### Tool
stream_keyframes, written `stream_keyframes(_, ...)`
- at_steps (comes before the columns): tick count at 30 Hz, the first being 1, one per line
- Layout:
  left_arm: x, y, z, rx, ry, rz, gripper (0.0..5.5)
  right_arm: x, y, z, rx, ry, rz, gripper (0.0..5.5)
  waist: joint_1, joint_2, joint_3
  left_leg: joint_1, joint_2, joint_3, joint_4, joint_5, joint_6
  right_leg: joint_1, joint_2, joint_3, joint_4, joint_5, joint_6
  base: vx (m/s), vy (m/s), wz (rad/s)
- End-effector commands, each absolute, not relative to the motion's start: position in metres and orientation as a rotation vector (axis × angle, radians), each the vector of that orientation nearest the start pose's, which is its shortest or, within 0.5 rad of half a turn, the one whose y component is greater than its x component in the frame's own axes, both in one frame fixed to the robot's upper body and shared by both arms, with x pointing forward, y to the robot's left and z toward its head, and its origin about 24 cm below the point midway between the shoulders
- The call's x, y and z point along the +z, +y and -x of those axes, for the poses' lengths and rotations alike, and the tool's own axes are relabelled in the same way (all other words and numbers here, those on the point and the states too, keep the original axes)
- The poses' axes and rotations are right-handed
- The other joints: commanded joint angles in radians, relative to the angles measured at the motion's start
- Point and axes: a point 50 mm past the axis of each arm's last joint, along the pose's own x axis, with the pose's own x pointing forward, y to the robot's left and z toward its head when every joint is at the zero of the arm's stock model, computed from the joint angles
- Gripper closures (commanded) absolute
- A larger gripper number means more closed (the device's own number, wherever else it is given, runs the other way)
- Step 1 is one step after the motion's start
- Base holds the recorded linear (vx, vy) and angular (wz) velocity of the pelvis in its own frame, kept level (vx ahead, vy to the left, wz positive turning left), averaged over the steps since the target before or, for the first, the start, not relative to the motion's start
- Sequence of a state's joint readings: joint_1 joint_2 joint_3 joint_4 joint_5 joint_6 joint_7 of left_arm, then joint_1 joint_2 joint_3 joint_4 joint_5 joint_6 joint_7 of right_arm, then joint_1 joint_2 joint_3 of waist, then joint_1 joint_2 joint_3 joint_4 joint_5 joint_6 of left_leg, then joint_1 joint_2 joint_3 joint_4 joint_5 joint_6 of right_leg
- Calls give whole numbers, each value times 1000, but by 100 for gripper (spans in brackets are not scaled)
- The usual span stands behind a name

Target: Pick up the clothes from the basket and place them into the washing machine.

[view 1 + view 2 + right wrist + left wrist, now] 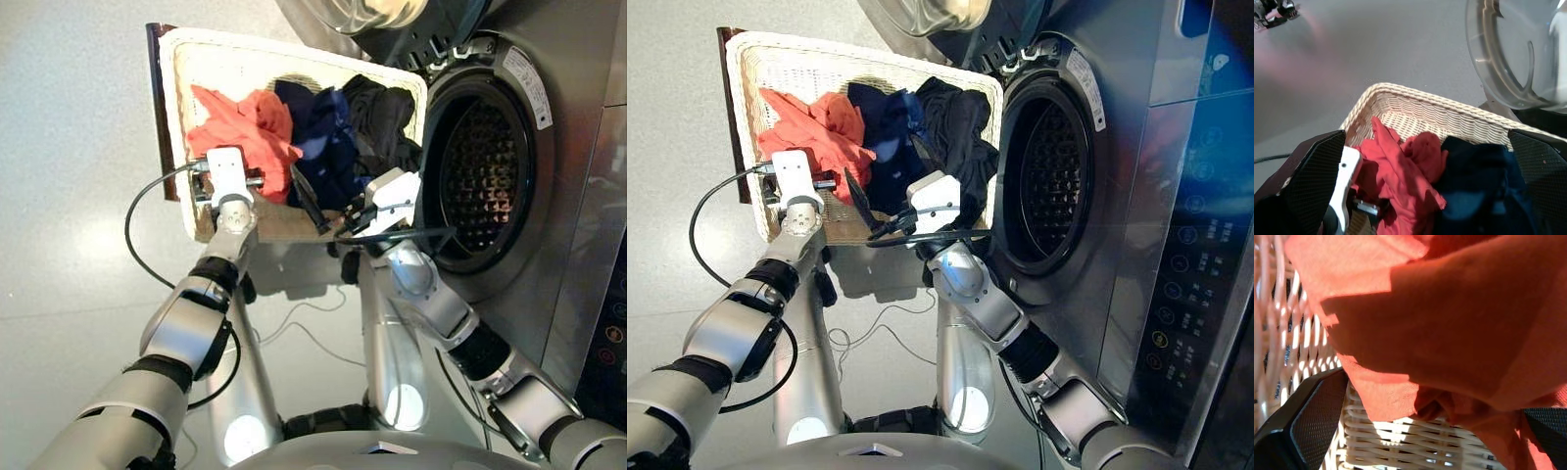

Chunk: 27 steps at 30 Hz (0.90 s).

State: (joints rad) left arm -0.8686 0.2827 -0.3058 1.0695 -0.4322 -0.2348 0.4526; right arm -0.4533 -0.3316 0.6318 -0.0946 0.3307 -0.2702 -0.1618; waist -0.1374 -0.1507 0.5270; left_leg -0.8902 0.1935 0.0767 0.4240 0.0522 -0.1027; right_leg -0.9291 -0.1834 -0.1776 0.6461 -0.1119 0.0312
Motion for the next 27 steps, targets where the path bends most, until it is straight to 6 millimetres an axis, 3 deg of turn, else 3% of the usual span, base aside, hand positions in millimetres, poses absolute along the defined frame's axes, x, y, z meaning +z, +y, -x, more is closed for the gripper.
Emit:
stream_keyframes(1,131,191,-399,417,-110,-29,0,188,-39,-242,679,-735,-141,0,-4,-28,-7,-15,15,-23,189,-176,-12,12,8,63,-89,53,81,0,0,0)
stream_keyframes(16,179,174,-409,368,-254,60,0,191,-42,-242,699,-746,-115,0,-15,-25,-7,-53,1,-31,195,-171,-6,-21,14,86,-90,60,76,0,0,0)
stream_keyframes(17,180,173,-409,363,-260,62,280,191,-42,-241,704,-745,-113,0,-16,-25,-7,-54,0,-32,194,-170,-6,-23,14,88,-92,61,76,0,0,0)
stream_keyframes(18,183,169,-409,350,-276,65,393,190,-42,-242,704,-740,-114,0,-16,-25,-7,-54,-1,-32,189,-168,-4,-23,15,90,-96,64,76,0,0,0)
stream_keyframes(19,182,169,-409,350,-276,65,550,190,-42,-242,704,-740,-114,0,-16,-25,-7,-53,-1,-32,189,-168,-4,-23,15,90,-97,64,76,0,0,0)
stream_keyframes(27,189,146,-402,270,-363,99,550,191,-43,-243,695,-742,-107,0,-13,-23,-7,-42,-10,-32,172,-161,-1,-12,13,98,-112,69,77,0,0,0)
